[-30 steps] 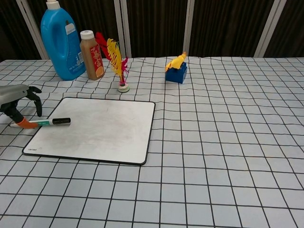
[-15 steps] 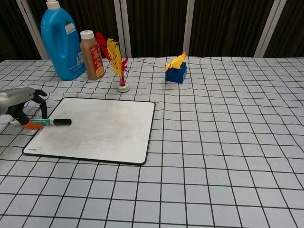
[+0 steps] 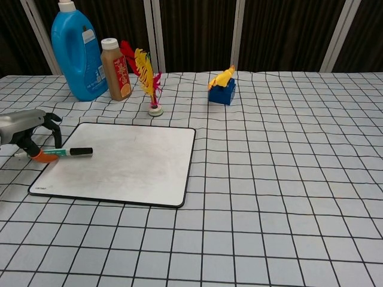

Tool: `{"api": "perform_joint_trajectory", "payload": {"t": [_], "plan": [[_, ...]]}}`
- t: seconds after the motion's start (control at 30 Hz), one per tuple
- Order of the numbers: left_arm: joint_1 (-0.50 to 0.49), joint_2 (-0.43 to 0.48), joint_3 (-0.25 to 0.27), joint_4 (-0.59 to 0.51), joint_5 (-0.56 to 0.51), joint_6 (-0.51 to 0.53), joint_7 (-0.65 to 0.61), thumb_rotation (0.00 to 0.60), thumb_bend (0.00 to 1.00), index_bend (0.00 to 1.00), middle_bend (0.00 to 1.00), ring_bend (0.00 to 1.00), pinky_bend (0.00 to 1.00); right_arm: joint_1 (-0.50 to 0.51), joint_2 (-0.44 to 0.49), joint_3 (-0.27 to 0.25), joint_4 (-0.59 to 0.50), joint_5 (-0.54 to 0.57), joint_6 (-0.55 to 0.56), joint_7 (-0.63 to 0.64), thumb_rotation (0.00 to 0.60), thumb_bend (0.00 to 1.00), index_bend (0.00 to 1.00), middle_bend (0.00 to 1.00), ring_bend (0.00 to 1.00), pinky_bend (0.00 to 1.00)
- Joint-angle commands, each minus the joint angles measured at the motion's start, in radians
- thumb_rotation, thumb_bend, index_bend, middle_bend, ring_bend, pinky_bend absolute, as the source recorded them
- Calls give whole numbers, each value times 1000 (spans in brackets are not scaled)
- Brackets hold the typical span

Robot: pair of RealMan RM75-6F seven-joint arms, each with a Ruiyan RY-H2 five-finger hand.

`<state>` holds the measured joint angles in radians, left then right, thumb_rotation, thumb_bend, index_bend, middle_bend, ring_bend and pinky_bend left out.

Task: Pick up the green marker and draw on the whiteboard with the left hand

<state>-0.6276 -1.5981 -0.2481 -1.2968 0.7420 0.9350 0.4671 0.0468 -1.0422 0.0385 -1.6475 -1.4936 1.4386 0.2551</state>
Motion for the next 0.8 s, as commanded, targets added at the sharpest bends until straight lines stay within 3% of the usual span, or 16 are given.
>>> {"api": "perform_joint_trajectory", "payload": {"t": [0.03,0.2,0.37,0.53,0.8], "plan": [[13,5,-35,-43,48,37,-83,600,531,628,91,0,7,0,-1,0,1,-1,0,-1,600,354,0,0,0,0],[50,8,-102,-128,165,89,-316,600,531,659,142,30,73,0,0,0,1,0,0,0,600,354,0,0,0,0],[80,9,-158,-211,222,67,-568,600,531,691,189,67,138,1,0,1,1,1,-2,0,600,354,0,0,0,0],[85,21,-166,-244,281,-13,-744,600,531,727,237,139,229,1,0,2,2,5,-3,1,600,354,0,0,0,0],[64,16,-160,-215,344,-106,-898,600,531,751,268,215,308,3,0,4,4,8,-7,5,600,354,0,0,0,0]]}}
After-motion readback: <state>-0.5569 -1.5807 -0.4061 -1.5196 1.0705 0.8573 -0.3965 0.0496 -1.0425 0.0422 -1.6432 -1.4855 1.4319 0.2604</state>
